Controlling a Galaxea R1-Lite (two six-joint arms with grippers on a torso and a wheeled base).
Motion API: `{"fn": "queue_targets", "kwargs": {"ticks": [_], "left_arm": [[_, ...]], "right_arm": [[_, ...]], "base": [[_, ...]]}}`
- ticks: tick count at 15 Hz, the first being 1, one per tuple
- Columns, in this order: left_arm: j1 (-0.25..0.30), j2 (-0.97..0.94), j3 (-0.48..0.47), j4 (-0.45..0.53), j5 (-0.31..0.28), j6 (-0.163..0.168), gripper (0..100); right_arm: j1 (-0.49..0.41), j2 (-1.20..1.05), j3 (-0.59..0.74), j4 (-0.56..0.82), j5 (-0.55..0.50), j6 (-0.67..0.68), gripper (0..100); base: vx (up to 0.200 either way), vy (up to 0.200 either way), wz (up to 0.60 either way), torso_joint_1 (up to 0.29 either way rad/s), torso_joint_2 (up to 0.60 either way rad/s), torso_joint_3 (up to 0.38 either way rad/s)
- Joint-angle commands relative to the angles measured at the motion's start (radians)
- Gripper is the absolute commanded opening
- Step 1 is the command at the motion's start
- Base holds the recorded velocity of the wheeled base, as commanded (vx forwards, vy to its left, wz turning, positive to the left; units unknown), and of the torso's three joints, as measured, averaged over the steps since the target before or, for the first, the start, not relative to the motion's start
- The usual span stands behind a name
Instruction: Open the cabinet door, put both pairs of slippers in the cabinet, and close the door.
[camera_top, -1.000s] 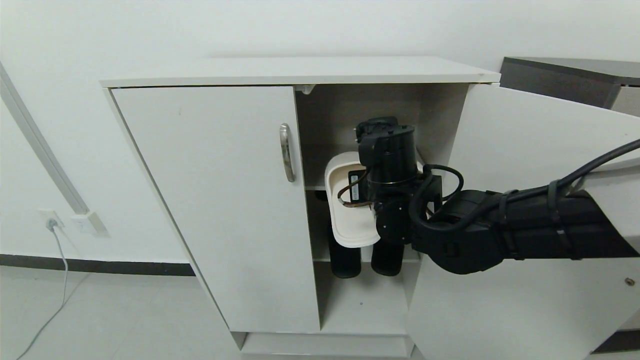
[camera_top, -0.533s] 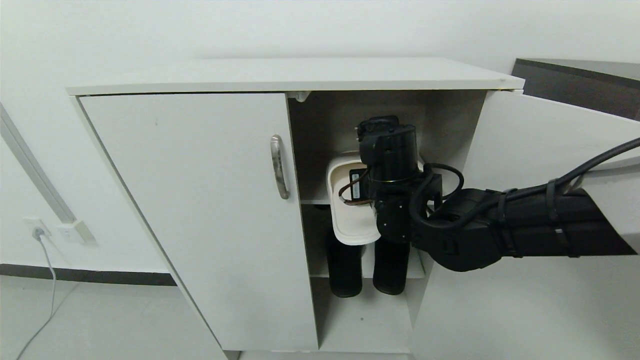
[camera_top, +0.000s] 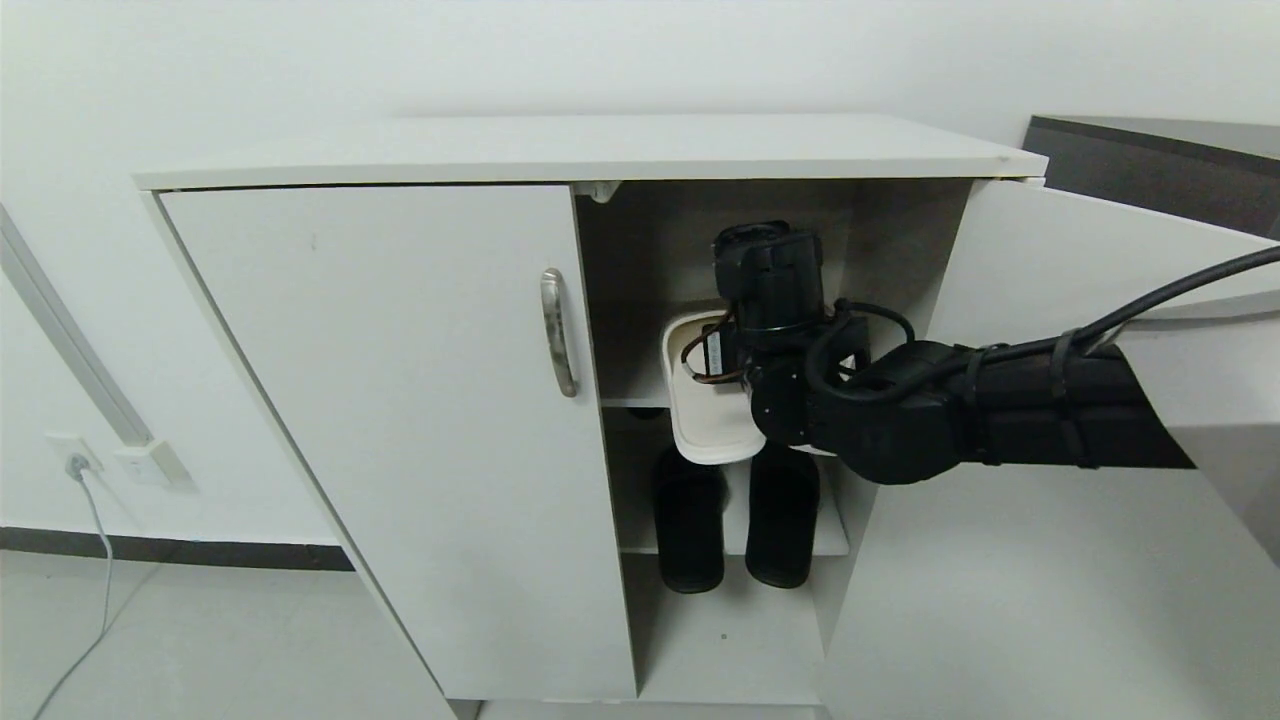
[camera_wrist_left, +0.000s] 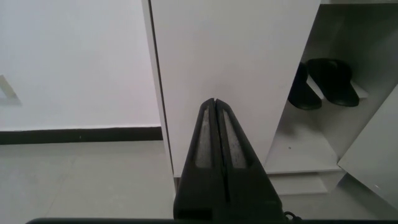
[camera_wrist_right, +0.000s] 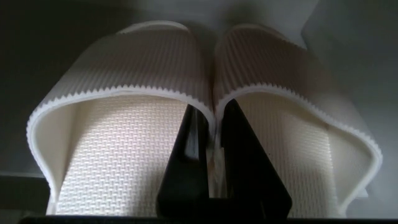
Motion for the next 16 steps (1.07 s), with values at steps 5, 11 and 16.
{"fn": "queue_targets", "kwargs": {"ticks": [5,11,16], "left_arm": [[-0.001,0.001,0.0,0.0,0.0,0.0,0],[-0.001,0.001,0.0,0.0,0.0,-0.001,0],[-0.001,0.001,0.0,0.0,0.0,-0.001,0]], "right_arm": [[-0.019,0.086,-0.198,0.098,0.018,0.002,0],[-0.028,0.124,-0.267,0.135,0.019,0.004,0],[-0.033,0.135,-0.269,0.135,0.019,0.011,0]], "base": [[0.0,0.0,0.0,0.0,0.0,0.0],[0.0,0.0,0.0,0.0,0.0,0.0],[0.0,0.0,0.0,0.0,0.0,0.0]]}}
